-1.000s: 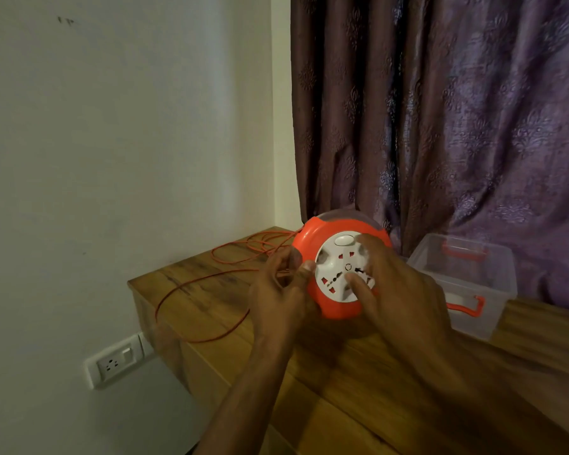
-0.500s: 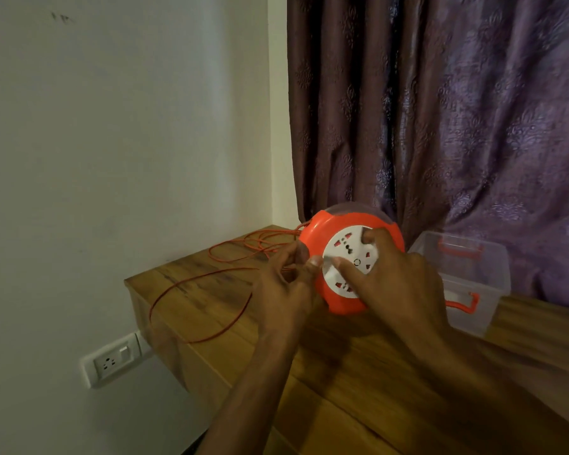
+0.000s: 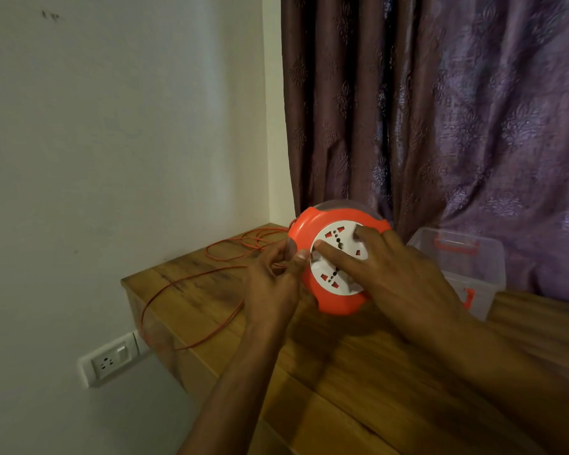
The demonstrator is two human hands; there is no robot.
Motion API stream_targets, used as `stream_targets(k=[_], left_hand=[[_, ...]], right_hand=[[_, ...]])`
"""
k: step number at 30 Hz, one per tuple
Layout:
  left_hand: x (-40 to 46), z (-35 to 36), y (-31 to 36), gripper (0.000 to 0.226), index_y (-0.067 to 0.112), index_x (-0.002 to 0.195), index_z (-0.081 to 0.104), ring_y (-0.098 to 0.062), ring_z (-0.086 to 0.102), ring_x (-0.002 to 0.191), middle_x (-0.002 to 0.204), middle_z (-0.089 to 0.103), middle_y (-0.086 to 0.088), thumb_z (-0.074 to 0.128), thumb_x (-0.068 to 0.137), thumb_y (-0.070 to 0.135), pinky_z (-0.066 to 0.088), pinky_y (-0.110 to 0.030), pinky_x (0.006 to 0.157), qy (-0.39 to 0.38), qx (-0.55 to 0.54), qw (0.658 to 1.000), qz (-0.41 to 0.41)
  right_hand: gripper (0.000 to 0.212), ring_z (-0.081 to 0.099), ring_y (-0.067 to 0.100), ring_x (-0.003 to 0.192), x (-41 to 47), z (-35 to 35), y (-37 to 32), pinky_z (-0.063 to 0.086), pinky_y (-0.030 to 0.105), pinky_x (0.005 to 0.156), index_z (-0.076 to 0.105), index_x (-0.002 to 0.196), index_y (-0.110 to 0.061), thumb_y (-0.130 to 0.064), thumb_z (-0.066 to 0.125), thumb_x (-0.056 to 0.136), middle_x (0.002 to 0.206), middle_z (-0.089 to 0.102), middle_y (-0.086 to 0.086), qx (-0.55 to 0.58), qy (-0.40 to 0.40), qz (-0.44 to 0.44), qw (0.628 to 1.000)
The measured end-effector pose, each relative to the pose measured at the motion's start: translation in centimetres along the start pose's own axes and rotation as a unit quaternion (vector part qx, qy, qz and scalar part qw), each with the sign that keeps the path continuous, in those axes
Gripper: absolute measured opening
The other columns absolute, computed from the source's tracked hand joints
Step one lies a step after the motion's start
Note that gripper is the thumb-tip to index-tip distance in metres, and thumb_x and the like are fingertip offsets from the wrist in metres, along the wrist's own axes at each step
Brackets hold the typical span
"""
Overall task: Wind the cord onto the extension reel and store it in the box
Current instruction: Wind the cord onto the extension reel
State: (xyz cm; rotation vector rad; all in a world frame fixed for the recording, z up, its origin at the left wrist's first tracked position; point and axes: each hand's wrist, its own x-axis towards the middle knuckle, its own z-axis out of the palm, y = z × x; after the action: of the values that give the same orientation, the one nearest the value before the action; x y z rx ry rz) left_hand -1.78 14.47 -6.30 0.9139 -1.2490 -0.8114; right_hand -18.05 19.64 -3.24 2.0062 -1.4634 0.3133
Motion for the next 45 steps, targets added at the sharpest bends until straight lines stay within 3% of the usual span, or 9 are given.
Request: stream_targets(k=[8,11,17,20,23,27,32,38,45], left_hand=[[0.0,0.4,0.4,0.032,0.038,0.112,0.063,-0.014,0.067,0.095,0.105,0.066,0.016,0.069,0.081,0.040,0.060,-0.044,0.076,0.017,0.020,1.000,-0.004],[-0.1,0.6,0.2,0.039,0.031,0.118,0.062,-0.014,0.066,0.098,0.107,0.064,0.016,0.069,0.081,0.038,0.060,-0.043,0.076,0.025,0.027,0.999,0.002],[-0.8,1.2,-0.2,0.035,0.027,0.117,0.064,-0.019,0.064,0.102,0.116,0.066,0.006,0.069,0.083,0.031,0.058,-0.050,0.079,0.043,-0.013,0.999,-0.018],[-0.5,1.1,-0.3,0.025,0.031,0.108,0.064,-0.020,0.065,0.100,0.108,0.065,0.010,0.068,0.084,0.030,0.058,-0.050,0.077,0.048,-0.025,0.998,-0.030],[-0.2,1.0,-0.3,0.018,0.040,0.099,0.063,-0.016,0.065,0.098,0.102,0.064,0.018,0.068,0.084,0.032,0.059,-0.048,0.078,0.049,-0.024,0.998,-0.032],[0.0,1.1,-0.2,0.033,0.030,0.117,0.063,-0.019,0.064,0.101,0.098,0.060,0.022,0.067,0.084,0.033,0.058,-0.049,0.080,0.042,-0.016,0.998,-0.033],[0.0,1.4,0.0,0.037,0.027,0.119,0.063,-0.012,0.064,0.093,0.101,0.065,0.018,0.069,0.083,0.033,0.059,-0.044,0.078,0.029,0.013,0.999,-0.020],[-0.3,2.3,0.5,0.034,0.026,0.116,0.065,-0.018,0.065,0.098,0.100,0.066,0.015,0.069,0.082,0.032,0.057,-0.050,0.080,0.015,0.012,1.000,-0.020],[-0.2,2.9,0.5,0.039,0.026,0.121,0.062,-0.021,0.065,0.100,0.120,0.066,0.000,0.068,0.084,0.033,0.058,-0.048,0.079,-0.002,0.036,0.999,-0.021]], right_hand=[[0.070,0.059,0.032,0.097,0.5,0.6,0.1,0.050,0.038,0.074,0.008,0.144,-0.044,-0.040,0.054,0.090,0.131,0.048,0.015,-0.045,0.000,0.012,0.999],[0.064,0.067,0.028,0.077,0.5,1.1,-0.9,0.052,0.034,0.062,0.023,0.140,-0.043,-0.057,0.052,0.084,0.111,0.066,0.007,0.029,0.053,0.090,0.994],[0.051,0.060,0.030,0.096,1.7,2.1,-0.8,0.043,0.035,0.072,0.046,0.119,-0.035,-0.066,0.048,0.079,0.102,0.067,0.005,0.325,0.070,0.309,0.891],[0.044,0.062,0.028,0.089,0.9,1.5,-0.1,0.051,0.039,0.070,0.042,0.123,-0.034,-0.055,0.048,0.085,0.097,0.067,0.002,0.252,0.100,0.205,0.941],[0.059,0.050,0.026,0.113,0.2,0.9,0.2,0.050,0.040,0.078,0.020,0.141,-0.038,-0.041,0.050,0.090,0.132,0.048,0.004,0.104,0.054,0.058,0.991],[0.071,0.035,0.035,0.127,0.0,1.0,0.5,0.046,0.042,0.086,0.003,0.143,-0.046,-0.028,0.050,0.092,0.148,0.023,0.015,-0.010,-0.009,-0.008,1.000],[0.066,0.053,0.031,0.099,0.4,1.1,1.3,0.046,0.036,0.068,0.008,0.143,-0.044,-0.032,0.047,0.092,0.124,0.047,0.012,-0.040,-0.004,-0.017,0.999],[0.064,0.066,0.028,0.073,0.7,1.8,1.0,0.047,0.032,0.059,0.038,0.133,-0.034,-0.070,0.042,0.080,0.089,0.071,0.004,0.068,0.091,0.137,0.984],[0.052,0.061,0.032,0.097,0.9,3.0,1.0,0.050,0.038,0.076,0.040,0.116,-0.034,-0.066,0.051,0.077,0.109,0.065,0.007,0.308,0.054,0.308,0.898]])
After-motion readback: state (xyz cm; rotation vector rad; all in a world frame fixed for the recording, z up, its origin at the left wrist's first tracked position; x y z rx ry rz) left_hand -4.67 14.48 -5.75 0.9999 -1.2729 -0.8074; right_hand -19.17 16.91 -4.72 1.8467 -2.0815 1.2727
